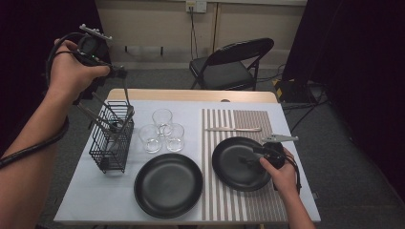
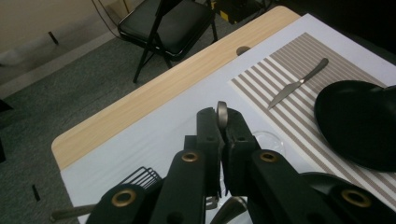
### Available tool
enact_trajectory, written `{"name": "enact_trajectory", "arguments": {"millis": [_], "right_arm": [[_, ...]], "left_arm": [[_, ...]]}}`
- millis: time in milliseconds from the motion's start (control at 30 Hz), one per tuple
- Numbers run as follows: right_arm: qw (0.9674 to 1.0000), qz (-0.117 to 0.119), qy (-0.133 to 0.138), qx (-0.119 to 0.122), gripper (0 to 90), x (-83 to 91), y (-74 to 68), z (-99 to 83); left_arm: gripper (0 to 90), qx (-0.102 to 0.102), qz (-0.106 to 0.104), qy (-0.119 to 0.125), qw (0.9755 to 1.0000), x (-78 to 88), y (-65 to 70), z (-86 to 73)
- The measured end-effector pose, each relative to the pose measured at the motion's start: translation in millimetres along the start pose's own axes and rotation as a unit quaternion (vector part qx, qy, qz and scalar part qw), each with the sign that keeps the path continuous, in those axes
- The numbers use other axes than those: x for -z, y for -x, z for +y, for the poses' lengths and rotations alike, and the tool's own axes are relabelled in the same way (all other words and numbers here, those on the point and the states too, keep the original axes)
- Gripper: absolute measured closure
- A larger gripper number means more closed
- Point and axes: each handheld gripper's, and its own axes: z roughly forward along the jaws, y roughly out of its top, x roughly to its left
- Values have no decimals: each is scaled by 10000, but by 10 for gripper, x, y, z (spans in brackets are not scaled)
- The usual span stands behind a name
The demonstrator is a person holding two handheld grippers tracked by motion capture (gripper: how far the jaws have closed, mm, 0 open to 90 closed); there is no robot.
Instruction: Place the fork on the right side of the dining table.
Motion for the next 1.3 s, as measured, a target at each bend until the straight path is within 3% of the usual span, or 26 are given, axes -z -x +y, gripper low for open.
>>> {"name": "enact_trajectory", "arguments": {"millis": [533, 900, 1300], "right_arm": [[10000, 35, 26, 28, 187, 14, -26, 15], [10000, 41, 61, 39, 187, 29, -34, 25], [9999, 50, 67, 83, 191, 32, -70, 42]], "left_arm": [[870, -198, -387, 66, 9990, -228, 318, 149], [869, -457, -696, 127, 9965, -349, 598, 243], [869, -524, -969, 186, 9937, -511, 843, 243]]}}
